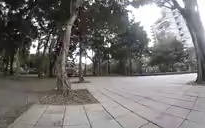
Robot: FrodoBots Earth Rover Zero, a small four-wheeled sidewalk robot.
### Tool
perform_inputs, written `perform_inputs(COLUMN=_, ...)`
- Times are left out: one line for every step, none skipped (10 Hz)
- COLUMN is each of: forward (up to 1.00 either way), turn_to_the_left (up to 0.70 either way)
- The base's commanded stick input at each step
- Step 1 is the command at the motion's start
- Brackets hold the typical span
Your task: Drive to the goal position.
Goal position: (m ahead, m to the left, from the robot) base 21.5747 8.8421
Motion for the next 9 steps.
perform_inputs(forward=0.70, turn_to_the_left=-0.14)
perform_inputs(forward=0.70, turn_to_the_left=-0.14)
perform_inputs(forward=0.70, turn_to_the_left=-0.14)
perform_inputs(forward=0.70, turn_to_the_left=-0.14)
perform_inputs(forward=0.70, turn_to_the_left=-0.14)
perform_inputs(forward=0.70, turn_to_the_left=-0.14)
perform_inputs(forward=0.70, turn_to_the_left=-0.14)
perform_inputs(forward=0.70, turn_to_the_left=-0.14)
perform_inputs(forward=0.70, turn_to_the_left=-0.14)
